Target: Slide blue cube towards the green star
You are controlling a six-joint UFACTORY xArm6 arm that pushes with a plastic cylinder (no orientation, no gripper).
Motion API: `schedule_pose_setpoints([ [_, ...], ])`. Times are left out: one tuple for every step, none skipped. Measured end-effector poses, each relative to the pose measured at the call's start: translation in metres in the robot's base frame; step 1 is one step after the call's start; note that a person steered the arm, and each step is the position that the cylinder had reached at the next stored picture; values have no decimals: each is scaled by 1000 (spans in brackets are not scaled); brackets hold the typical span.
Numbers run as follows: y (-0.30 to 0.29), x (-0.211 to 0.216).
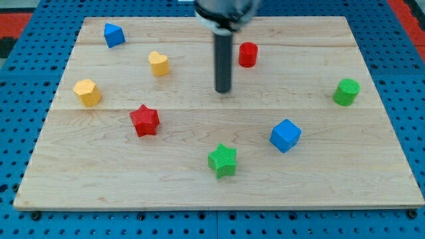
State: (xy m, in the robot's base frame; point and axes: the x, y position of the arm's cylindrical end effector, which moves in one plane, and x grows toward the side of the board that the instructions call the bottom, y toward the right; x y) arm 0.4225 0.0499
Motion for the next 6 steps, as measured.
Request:
schedule_pose_setpoints([
  [98, -4],
  [168, 77],
  [114, 89],
  [19, 64],
  [-6, 75],
  [16, 105],
])
